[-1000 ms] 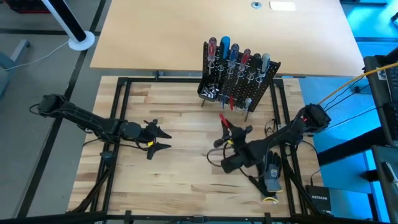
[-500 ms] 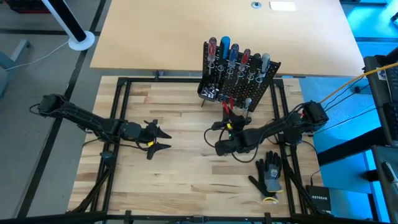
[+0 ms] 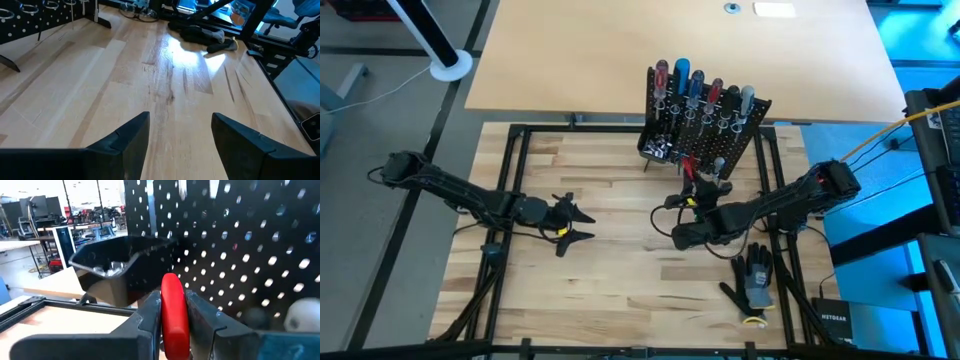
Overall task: Hang tools onto peg board
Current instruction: Hang the red allen wrench on the black pegboard
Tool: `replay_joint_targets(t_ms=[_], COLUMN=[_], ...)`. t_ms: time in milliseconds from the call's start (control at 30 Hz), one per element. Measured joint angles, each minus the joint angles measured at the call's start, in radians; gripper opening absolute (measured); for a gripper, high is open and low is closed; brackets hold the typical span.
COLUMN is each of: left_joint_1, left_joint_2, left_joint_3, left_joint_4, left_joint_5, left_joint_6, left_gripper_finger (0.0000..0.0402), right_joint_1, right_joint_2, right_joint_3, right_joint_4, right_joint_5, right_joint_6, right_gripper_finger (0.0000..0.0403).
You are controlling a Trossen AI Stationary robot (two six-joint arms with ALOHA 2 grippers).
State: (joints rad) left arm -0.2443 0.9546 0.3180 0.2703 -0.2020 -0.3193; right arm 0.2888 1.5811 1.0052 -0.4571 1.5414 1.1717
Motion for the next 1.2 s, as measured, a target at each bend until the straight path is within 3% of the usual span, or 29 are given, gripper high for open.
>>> replay_joint_targets(t_ms=[267,700,933,1200], left_joint_1=[0.0,0.001,0.001,0.001], left_joint_2=[0.0,0.0,0.0,0.0], left_joint_3=[0.0,0.0,0.0,0.0], left_joint_4=[0.002,0.002,0.0,0.002], left_joint_5=[0.0,-0.004,-0.004,-0.005], left_joint_6=[0.0,0.013,0.014,0.016], left_gripper_finger=[0.0203,0.0203,0.0203,0.0203], right_joint_1=[-0.009,-0.124,-0.118,-0.106], right_joint_2=[-0.049,-0.038,-0.035,-0.041], right_joint_3=[0.023,0.023,0.023,0.023], right_joint_4=[-0.169,-0.148,-0.104,-0.06], right_joint_5=[0.0,-0.009,-0.1,-0.018], right_joint_6=[-0.019,-0.01,-0.086,-0.132], right_gripper_finger=[0.0069,0.0069,0.0069,0.0069])
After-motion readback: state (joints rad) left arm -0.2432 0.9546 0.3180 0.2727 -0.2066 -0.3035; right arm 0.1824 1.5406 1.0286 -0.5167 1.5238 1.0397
